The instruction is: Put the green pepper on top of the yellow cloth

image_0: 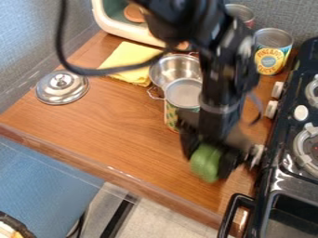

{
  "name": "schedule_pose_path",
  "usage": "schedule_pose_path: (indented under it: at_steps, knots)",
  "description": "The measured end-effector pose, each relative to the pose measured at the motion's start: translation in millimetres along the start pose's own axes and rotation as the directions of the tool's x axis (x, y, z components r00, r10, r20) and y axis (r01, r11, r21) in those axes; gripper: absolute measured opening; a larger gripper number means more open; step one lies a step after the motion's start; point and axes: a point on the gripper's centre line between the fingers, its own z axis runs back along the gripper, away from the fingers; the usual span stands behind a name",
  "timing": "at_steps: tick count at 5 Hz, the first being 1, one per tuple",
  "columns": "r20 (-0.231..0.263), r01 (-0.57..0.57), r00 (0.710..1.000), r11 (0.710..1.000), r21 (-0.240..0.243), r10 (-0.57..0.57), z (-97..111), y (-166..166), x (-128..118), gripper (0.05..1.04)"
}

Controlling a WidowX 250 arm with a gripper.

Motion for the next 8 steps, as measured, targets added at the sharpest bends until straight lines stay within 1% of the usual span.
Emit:
schedule_pose_path:
  at_steps: [1,2,3,4,5,6,7,8]
  knots:
    - [0.052,-0.090,0.994,0.994,-0.054,0.093,38.1,26.8,35.1,0.786]
    - [0.085,-0.196,0.975,0.977,-0.088,0.204,67.7,66.8,74.2,0.786]
    - [0.075,-0.321,0.942,0.944,-0.073,0.326,63.1,124.6,100.2,0.786]
    - [0.052,-0.400,0.914,0.915,-0.044,0.402,56.1,175.9,112.2,0.786]
    - [0.046,-0.445,0.895,0.896,0.008,0.444,41.8,211.0,111.4,0.786]
    - [0.056,-0.460,0.887,0.887,0.038,0.458,39.0,231.8,105.6,0.786]
    - [0.080,-0.468,0.883,0.881,0.073,0.462,32.6,246.6,99.3,0.786]
    - [0.051,-0.492,0.871,0.866,0.095,0.489,6.6,252.3,97.6,0.786]
